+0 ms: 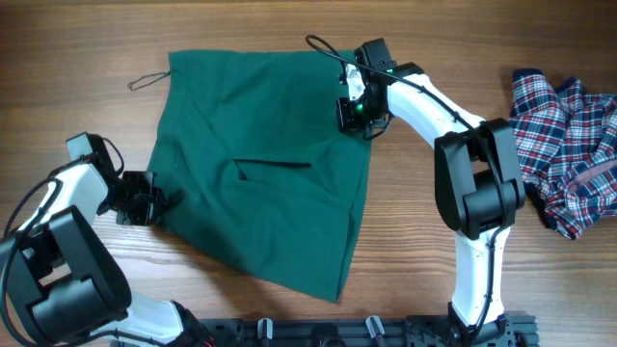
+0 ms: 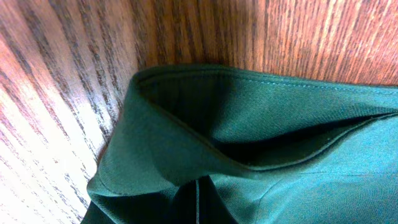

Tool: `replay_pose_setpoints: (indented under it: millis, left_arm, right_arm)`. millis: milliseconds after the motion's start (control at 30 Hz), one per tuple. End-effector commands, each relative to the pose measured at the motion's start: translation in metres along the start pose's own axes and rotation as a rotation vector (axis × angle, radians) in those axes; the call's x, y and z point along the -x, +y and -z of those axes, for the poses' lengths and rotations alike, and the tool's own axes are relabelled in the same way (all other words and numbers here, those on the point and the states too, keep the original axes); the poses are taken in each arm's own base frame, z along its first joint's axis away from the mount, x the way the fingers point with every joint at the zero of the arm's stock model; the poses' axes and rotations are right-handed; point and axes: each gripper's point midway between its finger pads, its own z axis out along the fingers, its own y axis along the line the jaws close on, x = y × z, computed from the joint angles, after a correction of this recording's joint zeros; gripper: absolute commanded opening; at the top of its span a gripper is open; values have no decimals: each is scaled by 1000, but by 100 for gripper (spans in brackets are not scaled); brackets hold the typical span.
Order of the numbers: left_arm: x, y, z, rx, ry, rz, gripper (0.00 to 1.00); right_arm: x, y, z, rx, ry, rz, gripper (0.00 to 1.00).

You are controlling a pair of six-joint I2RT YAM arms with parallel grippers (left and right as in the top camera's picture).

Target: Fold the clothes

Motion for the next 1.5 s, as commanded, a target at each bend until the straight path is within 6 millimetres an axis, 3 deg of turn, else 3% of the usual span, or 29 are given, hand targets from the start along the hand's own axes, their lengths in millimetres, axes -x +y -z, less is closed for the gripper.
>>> replay_pose_setpoints:
  millis: [0,33,133,333,433,533,567,600,633,667,700,800,833,867,967,1000,1067,1100,1167,1200,1267,1333,1400,1433,1467]
  left_arm:
    - [-17,37,-32,134,69,-32,4]
    - [-16,37,-32,136,66,-68,4]
    - [-13,46,-30,176,48,-85,5]
    - [-16,50,-29,193,61,-84,27]
    - [-17,50,-29,191,67,-106,29]
    - [-17,47,-30,179,69,-107,30]
    - [-18,46,-30,171,77,-134,29]
    - [-23,39,-30,130,114,-223,19]
    - [-27,33,-29,97,136,-302,17]
    - [-28,27,-24,68,131,-418,15]
    - [-29,22,-19,44,122,-476,15]
    - [-41,-19,25,-166,53,-699,18]
    - [-43,-34,48,-238,-9,-787,21]
    - [-44,-47,76,-305,-102,-886,30]
    - [-52,-54,115,-390,-231,-985,49]
    - [-54,-56,121,-410,-247,-988,51]
    - [-62,-61,140,-474,-285,-1011,51]
    - [-66,-63,157,-512,-330,-1007,54]
    - [-70,-63,171,-544,-375,-1023,59]
    - [-73,-62,178,-559,-395,-1030,62]
    - [-75,-62,183,-571,-412,-1035,64]
    - [-75,-62,183,-570,-410,-1035,64]
    - [-75,-62,183,-570,-408,-1035,56]
    - [-76,-62,183,-575,-401,-1037,47]
    - [-78,-60,181,-576,-386,-1037,33]
  right_arm:
    - [-8,-64,-29,-290,24,3,4]
    - [-9,-87,-28,-416,25,5,4]
    - [-5,-130,-11,-643,17,46,4]
    - [41,-140,8,-639,-80,179,4]
    - [52,-112,19,-523,-94,223,4]
    - [78,-75,78,-418,-218,146,5]
    - [82,-43,105,-278,-261,135,11]
    - [76,-12,131,-150,-284,108,20]
    - [67,5,145,-77,-274,92,22]
    - [44,27,160,18,-214,71,23]
    - [22,37,167,41,-147,63,23]
    - [-32,44,167,12,46,89,26]
    - [-47,47,161,8,102,90,26]
    - [-64,53,152,6,163,100,26]
    - [-92,72,130,6,248,155,30]
    - [-93,78,129,9,247,166,30]
    - [-89,99,138,28,182,230,30]
    - [-84,110,165,-22,76,254,32]
    - [-83,102,198,-145,-27,230,36]
    - [-84,99,218,-184,-85,213,44]
    - [-69,100,235,-166,-185,191,54]
    - [-33,94,229,-150,-283,141,49]
    - [4,70,201,-163,-314,80,29]
    - [9,57,178,-154,-268,28,6]
    - [-2,57,151,-79,-155,41,4]
